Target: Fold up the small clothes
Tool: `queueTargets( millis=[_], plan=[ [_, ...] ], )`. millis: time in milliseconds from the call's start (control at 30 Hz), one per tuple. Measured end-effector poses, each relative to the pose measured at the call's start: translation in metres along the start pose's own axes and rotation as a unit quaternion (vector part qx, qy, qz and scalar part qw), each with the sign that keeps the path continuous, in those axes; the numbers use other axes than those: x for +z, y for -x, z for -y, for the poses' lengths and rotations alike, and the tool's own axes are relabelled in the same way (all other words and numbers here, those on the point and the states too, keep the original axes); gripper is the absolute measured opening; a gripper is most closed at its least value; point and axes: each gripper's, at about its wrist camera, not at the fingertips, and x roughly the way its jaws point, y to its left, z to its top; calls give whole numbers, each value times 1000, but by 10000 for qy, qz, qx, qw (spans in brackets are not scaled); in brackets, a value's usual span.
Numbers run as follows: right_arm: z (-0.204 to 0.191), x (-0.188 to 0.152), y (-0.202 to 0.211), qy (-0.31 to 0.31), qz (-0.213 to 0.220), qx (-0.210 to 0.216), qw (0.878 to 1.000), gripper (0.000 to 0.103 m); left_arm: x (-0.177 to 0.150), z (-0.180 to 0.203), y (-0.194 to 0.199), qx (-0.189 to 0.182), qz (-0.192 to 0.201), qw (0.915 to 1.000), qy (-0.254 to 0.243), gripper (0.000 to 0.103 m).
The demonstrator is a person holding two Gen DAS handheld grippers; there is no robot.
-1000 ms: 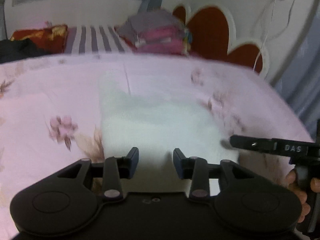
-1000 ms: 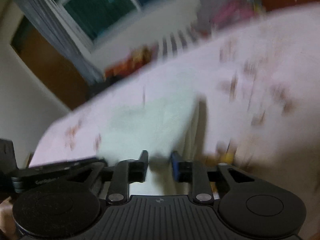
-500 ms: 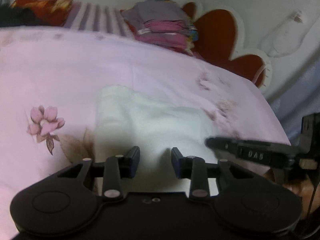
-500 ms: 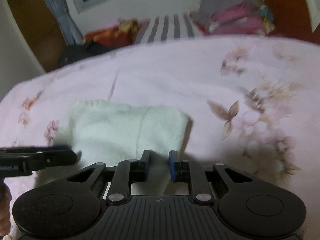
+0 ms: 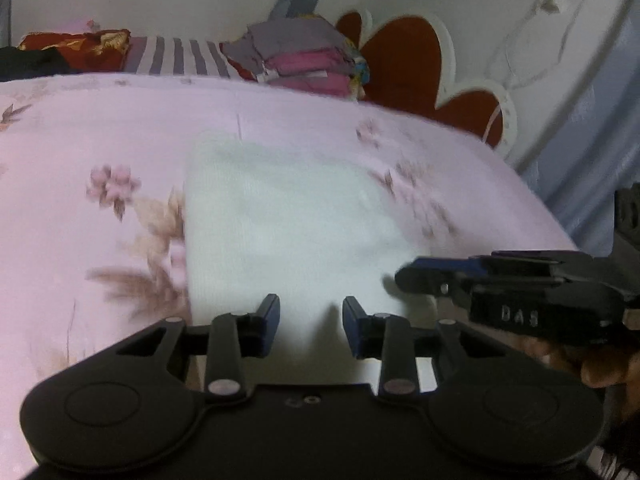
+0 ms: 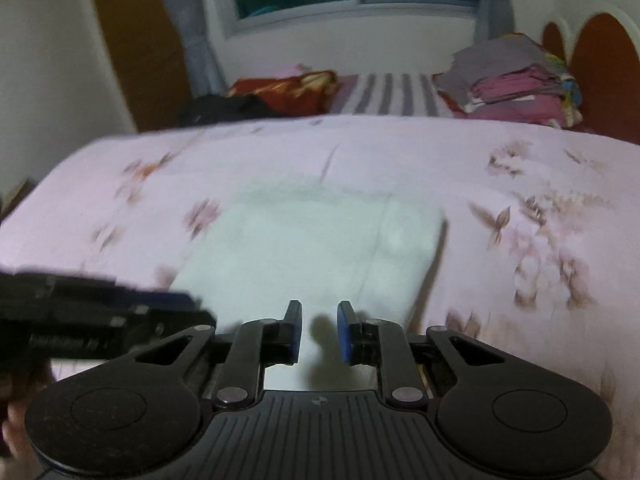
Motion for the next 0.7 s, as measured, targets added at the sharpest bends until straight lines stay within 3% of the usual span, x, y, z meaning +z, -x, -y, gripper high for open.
queueTargets(
  millis=[100, 300, 367, 400, 433, 467, 500, 533, 567, 600, 633, 700],
  plan=[
    [-9, -28, -9, 94, -589, -12, 9982, 18, -21, 2, 2, -11, -229, 9997, 5, 33],
    [-6, -39, 1, -31, -686, -168, 9975, 18, -41, -2, 20, -116, -526, 9985, -37, 35],
    [2, -38, 7, -141, -669, -231, 9974, 18, -31, -13, 29, -150, -488, 9987, 88, 44],
    [4, -37, 14, -235, -612, -285, 9974, 19, -23, -18, 33, -65, -400, 9991, 111, 61],
    [13, -32, 19, -437, -436, -312, 9976, 22, -12, -24, 35, 82, -232, 9997, 79, 88],
    [22, -27, 25, -715, -246, -311, 9967, 37, -3, -27, 36, 253, -41, 9996, 69, 96],
    [34, -20, 28, -1111, -23, -331, 9933, 88, 6, -32, 36, 402, 154, 9990, 108, 97],
    [46, -14, 29, -1477, 264, -272, 9883, 96, 15, -38, 33, 404, 224, 9987, 196, 96],
    [55, -8, 26, -1646, 374, -93, 9856, 96, 24, -45, 28, 363, 215, 9985, 360, 94],
    [60, 0, 20, -1705, 271, -94, 9849, 84, 31, -52, 23, 420, 220, 9972, 571, 90],
    [61, 8, 13, -1660, 135, -87, 9860, 64, 36, -57, 19, 464, 249, 9960, 727, 90],
    [61, 17, -1, -1561, -98, -126, 9876, 51, 40, -64, 10, 465, 205, 9946, 900, 89]
  ],
)
